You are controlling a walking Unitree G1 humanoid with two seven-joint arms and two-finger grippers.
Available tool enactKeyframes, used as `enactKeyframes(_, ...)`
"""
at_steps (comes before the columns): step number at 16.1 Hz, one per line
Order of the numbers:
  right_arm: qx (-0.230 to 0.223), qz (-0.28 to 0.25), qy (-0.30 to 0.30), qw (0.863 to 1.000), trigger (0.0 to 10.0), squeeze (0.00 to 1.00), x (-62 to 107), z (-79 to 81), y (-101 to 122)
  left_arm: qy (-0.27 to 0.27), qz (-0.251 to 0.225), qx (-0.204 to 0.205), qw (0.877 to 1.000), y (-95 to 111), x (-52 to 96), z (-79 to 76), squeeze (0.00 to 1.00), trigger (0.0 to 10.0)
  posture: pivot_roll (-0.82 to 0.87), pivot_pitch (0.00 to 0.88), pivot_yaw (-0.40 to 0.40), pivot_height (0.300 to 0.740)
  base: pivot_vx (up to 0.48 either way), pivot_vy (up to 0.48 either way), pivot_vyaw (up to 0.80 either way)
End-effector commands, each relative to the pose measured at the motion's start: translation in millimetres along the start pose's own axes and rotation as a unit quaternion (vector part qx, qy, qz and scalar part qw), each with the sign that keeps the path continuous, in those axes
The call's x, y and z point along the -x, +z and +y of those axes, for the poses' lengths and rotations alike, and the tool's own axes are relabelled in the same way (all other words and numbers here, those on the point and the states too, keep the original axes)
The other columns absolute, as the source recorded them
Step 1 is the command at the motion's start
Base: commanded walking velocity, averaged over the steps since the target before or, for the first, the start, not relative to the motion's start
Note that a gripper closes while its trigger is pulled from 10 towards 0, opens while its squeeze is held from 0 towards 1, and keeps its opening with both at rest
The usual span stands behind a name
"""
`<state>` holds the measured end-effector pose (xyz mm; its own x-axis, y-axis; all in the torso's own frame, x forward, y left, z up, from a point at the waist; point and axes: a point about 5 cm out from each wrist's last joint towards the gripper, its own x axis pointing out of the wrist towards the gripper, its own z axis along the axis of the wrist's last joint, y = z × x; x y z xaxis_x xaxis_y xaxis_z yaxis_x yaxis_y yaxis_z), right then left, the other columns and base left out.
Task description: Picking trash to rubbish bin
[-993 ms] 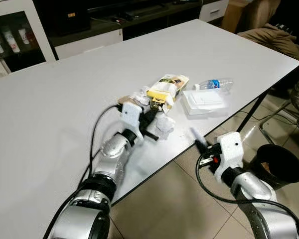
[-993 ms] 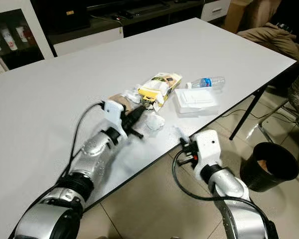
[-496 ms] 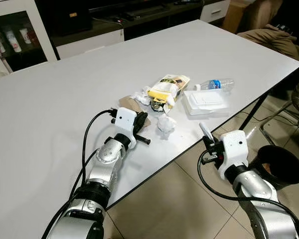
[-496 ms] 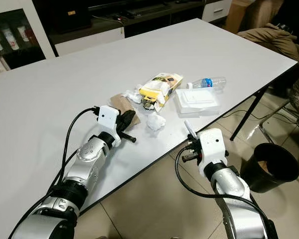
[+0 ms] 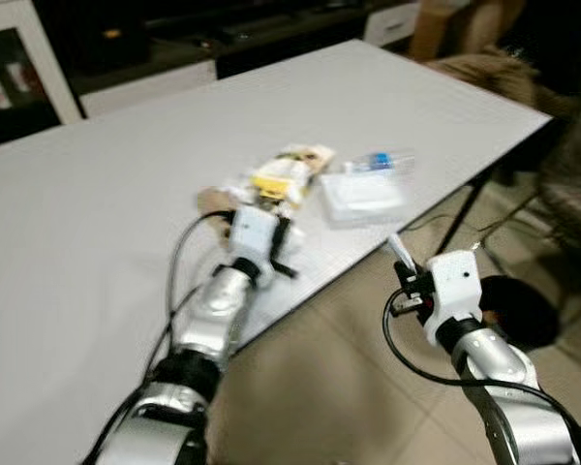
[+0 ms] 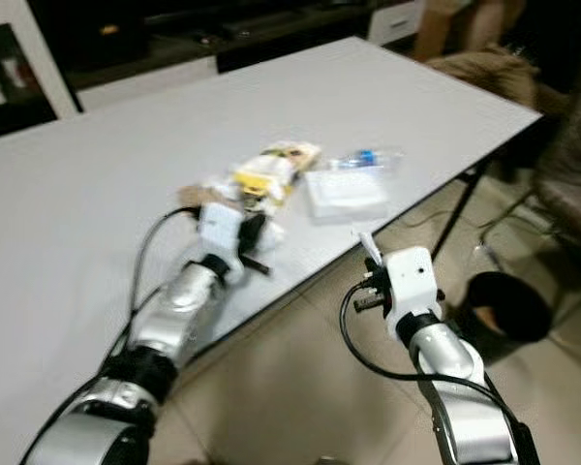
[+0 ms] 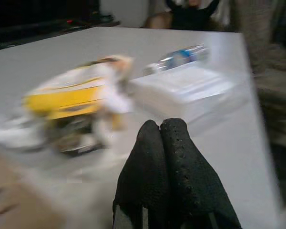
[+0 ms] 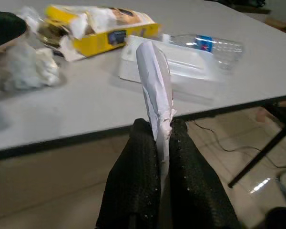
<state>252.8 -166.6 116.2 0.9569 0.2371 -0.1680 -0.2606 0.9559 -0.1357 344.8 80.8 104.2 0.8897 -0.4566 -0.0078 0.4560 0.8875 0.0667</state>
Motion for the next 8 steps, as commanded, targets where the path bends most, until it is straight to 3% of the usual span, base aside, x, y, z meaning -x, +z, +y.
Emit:
enactKeyframes(1, 0.004, -0.003, -0.002, 1.0, 10.0, 0.0, -0.6, 0.3, 1.5, 0.008, 0.018, -0.001, 1.0, 0.5, -0.3, 9.3, 0.0, 10.0, -0.24, 0.026, -0.004, 0.74, 0.0, 0.0, 0.0)
enactKeyframes(2, 0.004, -0.003, -0.003, 1.0, 10.0, 0.0, -0.5, 0.3, 1.4, 0.008, 0.026, 0.008, 1.0, -1.0, -0.4, 9.9, 0.0, 10.0, -0.24, 0.026, -0.004, 0.74, 0.0, 0.0, 0.0)
enactKeyframes(5, 0.002, -0.004, -0.003, 1.0, 10.0, 0.0, -0.9, 0.6, 1.4, 0.017, 0.031, 0.006, 0.999, -0.6, -0.2, 16.8, 0.0, 10.0, -0.24, 0.025, -0.003, 0.74, 0.0, 0.48, 0.0)
enactKeyframes(8, 0.001, -0.004, -0.002, 1.0, 10.0, 0.0, -1.8, 2.0, 1.3, 0.019, 0.035, 0.001, 0.999, 0.6, -0.8, 20.3, 0.0, 10.0, -0.23, 0.015, -0.002, 0.74, 0.0, 0.0, 0.0)
